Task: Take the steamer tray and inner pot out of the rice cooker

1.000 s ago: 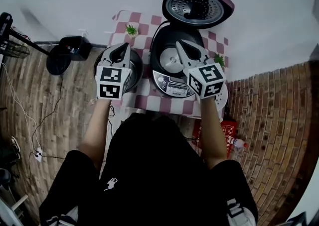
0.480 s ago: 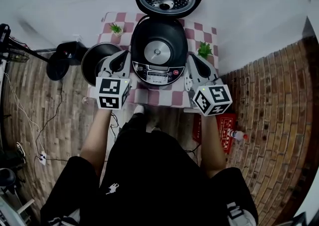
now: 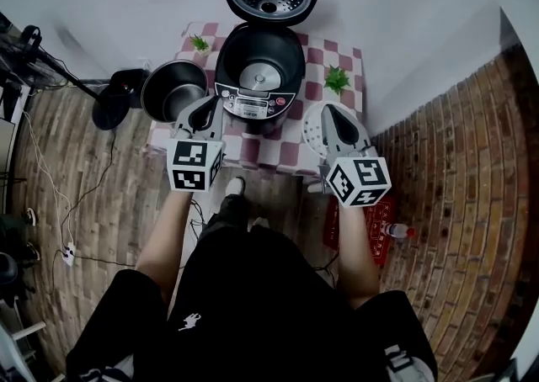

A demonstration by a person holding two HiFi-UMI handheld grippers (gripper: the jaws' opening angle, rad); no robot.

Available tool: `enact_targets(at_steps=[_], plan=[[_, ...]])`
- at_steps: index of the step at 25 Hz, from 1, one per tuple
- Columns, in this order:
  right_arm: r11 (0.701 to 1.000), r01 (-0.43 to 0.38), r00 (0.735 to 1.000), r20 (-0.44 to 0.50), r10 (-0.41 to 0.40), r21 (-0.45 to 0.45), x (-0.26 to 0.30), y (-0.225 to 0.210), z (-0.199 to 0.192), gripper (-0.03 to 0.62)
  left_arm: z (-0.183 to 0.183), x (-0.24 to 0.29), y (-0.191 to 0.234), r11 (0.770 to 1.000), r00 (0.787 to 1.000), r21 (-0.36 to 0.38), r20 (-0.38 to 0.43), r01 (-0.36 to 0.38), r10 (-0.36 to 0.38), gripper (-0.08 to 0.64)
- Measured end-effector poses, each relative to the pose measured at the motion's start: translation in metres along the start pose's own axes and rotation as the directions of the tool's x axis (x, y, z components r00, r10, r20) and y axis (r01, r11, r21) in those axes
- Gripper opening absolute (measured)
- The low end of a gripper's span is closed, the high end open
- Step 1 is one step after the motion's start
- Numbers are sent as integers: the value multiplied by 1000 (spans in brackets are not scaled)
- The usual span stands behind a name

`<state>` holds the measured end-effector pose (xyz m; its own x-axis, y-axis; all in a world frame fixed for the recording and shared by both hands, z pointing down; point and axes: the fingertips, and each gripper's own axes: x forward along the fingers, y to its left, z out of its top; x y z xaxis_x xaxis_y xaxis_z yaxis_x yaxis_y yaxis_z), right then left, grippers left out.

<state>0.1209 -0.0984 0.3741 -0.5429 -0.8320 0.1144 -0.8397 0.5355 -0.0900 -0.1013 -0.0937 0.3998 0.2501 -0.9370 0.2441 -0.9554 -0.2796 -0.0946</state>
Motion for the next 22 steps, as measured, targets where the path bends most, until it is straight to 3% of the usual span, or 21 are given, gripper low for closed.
enact_targets(at_steps=[10, 22], plan=[[1000, 5, 1000, 3, -5, -8, -45, -4, -5, 2, 4, -47, -3, 994, 994, 17, 21, -111, 111, 3], [999, 29, 999, 43, -29, -18, -65, -13, 3, 2, 6, -60, -11, 993, 991, 11, 62, -118, 117, 3]])
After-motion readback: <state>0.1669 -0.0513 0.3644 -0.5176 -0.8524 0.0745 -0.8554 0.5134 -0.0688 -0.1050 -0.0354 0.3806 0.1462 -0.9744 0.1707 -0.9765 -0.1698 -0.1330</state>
